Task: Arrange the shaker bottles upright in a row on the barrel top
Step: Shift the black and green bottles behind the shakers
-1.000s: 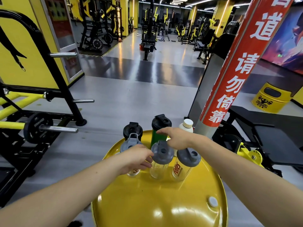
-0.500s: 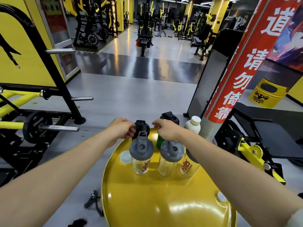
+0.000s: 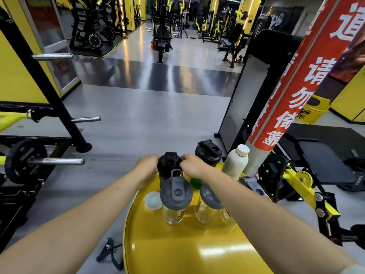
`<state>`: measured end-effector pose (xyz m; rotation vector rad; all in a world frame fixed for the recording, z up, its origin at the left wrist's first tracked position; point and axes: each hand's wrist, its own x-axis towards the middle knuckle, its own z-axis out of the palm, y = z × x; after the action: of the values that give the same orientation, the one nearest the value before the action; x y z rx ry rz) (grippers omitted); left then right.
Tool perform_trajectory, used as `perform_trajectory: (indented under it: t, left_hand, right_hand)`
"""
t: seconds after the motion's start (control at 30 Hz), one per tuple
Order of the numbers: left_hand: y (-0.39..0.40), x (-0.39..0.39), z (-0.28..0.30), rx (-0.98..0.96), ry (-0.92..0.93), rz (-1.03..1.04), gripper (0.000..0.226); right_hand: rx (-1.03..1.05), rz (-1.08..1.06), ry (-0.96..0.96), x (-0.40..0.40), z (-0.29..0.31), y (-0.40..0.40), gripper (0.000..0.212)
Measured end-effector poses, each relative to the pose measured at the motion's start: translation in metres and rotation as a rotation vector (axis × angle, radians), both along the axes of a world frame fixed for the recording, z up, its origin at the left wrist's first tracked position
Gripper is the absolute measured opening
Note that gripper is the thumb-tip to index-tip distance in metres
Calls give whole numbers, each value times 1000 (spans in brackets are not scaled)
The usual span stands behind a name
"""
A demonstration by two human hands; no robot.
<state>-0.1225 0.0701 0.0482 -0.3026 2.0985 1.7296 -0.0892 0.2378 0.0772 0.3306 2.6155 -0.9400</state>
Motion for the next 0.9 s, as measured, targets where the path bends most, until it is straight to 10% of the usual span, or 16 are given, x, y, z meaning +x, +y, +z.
perform_trajectory:
  t: [0.33, 0.53, 0.9]
  left_hand:
    - [11, -14, -13, 238, -128, 82, 69]
    - [13, -12, -22, 216, -91, 89, 71]
    - [13, -8, -18, 203, -93, 76, 61]
  right_hand:
    - [-404, -293, -29, -12, -22, 4, 32]
    - [-466, -410, -30, -16, -26, 10, 60]
    - [-415, -400, 16, -8, -23, 9, 45]
